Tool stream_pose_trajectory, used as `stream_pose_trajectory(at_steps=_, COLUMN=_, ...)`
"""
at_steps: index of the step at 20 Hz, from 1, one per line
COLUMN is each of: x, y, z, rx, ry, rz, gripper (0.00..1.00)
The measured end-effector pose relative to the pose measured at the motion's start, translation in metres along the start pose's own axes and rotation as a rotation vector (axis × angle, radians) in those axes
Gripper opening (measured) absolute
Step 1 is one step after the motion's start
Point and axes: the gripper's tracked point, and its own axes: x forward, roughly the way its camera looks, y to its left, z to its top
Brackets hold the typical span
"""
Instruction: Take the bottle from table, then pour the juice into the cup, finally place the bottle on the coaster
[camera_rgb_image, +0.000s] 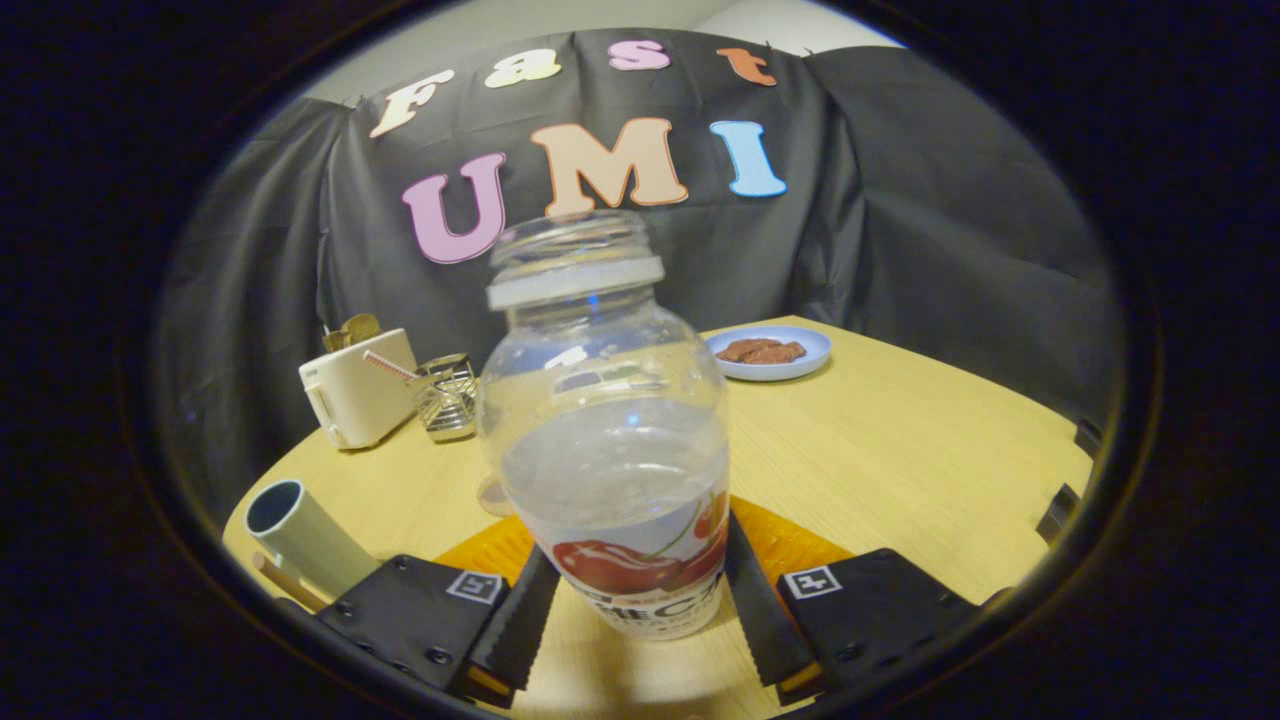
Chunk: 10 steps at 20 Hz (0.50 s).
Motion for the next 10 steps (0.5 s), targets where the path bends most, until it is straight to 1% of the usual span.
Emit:
stream_pose_trajectory(at_steps=2, x=0.0, y=0.001, z=0.0, rx=-0.017, ry=0.011, rz=-0.018, gripper=0.84)
stream_pose_trajectory(at_steps=4, x=-0.002, y=0.0, z=-0.001, rx=-0.065, ry=0.025, rz=-0.045, gripper=0.81)
stream_pose_trajectory(at_steps=6, x=-0.007, y=0.006, z=0.001, rx=-0.108, ry=0.031, rz=-0.038, gripper=0.78)
stream_pose_trajectory(at_steps=10, x=-0.018, y=0.015, z=0.009, rx=-0.149, ry=0.074, rz=-0.02, gripper=0.78)
